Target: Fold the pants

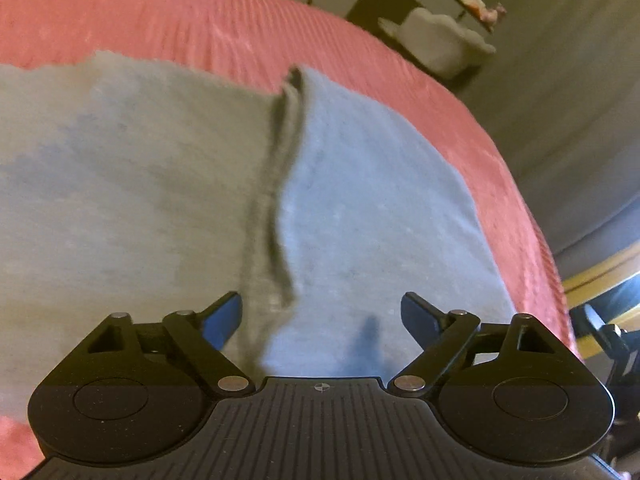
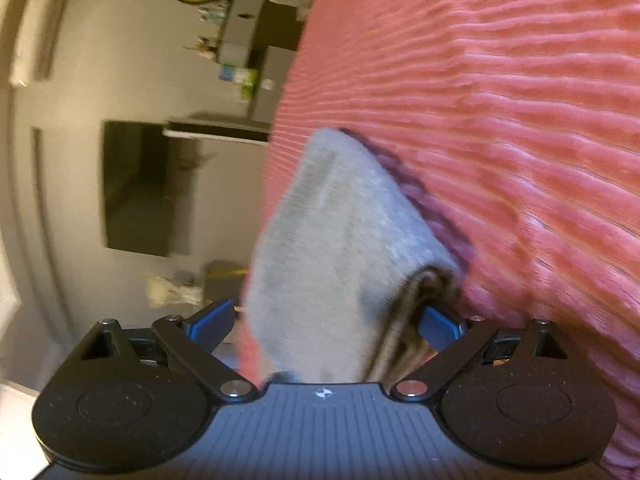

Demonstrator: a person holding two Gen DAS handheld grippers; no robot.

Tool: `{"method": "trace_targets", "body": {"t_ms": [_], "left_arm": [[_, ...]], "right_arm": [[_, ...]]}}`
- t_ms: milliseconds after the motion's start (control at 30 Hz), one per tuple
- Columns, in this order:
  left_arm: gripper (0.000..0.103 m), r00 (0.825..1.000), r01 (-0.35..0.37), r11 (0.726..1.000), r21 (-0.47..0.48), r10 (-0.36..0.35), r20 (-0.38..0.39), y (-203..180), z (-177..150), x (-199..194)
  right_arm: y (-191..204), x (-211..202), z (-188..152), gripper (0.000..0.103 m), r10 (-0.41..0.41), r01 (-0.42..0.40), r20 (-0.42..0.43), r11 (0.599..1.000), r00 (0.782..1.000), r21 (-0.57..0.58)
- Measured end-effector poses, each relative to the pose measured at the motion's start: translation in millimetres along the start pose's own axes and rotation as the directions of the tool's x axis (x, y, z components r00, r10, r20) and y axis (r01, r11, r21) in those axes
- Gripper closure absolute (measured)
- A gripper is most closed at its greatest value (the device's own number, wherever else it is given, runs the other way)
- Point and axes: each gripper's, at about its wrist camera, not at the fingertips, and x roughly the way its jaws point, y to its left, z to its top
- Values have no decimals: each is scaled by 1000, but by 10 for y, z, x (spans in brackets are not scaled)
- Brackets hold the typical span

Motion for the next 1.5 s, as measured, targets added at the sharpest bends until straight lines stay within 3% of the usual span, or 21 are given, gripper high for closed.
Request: {"method": "trace_targets", "body": {"t_ms": [167, 367, 500, 667, 767, 833, 900, 933, 1033, 1267, 1333, 1433, 1500], "left_arm": [[14, 999, 3, 1000, 10, -3, -40, -2, 101, 138], [22, 994, 78, 996, -39, -81, -73, 218, 134, 56], [22, 989, 100, 992, -72, -108, -105, 268, 88, -12], [14, 986, 88, 996, 26, -84, -145, 129, -27, -15], [13, 987, 74, 997, 25, -70, -148, 8, -7, 84], [23, 988, 71, 997, 12, -69, -139, -72, 22, 132], [70, 989, 62, 998, 4, -61, -135, -89, 26, 133], [79, 990, 45, 999, -4, -45, -133, -99, 22, 143], [80, 995, 21, 1000, 13, -20, -94, -98, -22, 116], [81, 1000, 13, 1000, -19, -13, -16, -81, -101, -55], [81, 1000, 6, 1000, -18, -7, -4, -55, -126, -114], [81, 999, -22, 1000, 15, 22, 28, -105, -140, -151], [81, 996, -81, 996, 45, 79, 44, -115, -153, -135]], "right_arm": [[-83, 33, 48, 6, 90, -90, 2, 995, 996, 45], [-116, 28, 86, 6, 179, -176, -23, 980, 984, 91], [-127, 24, 87, 6, 157, -154, -33, 984, 987, 87], [-124, -10, 84, 6, 151, -147, -40, 985, 988, 90], [-133, 28, 50, 6, 144, -138, -58, 986, 988, 88], [-110, 51, 30, 6, 109, -105, -58, 992, 992, 65], [-90, 50, 39, 6, 45, -43, -37, 998, 998, 46], [-77, 16, 49, 6, 38, -37, -12, 999, 999, 32], [-42, -71, 88, 6, 70, -70, 18, 997, 997, 36], [-71, 106, 32, 6, 126, -119, -80, 989, 989, 88], [-118, 107, 62, 6, 112, -106, -54, 990, 992, 98], [-144, -83, 125, 6, 47, -54, 76, 995, 996, 89], [-241, -118, 132, 7, 42, -54, 80, 986, 996, 156]]}}
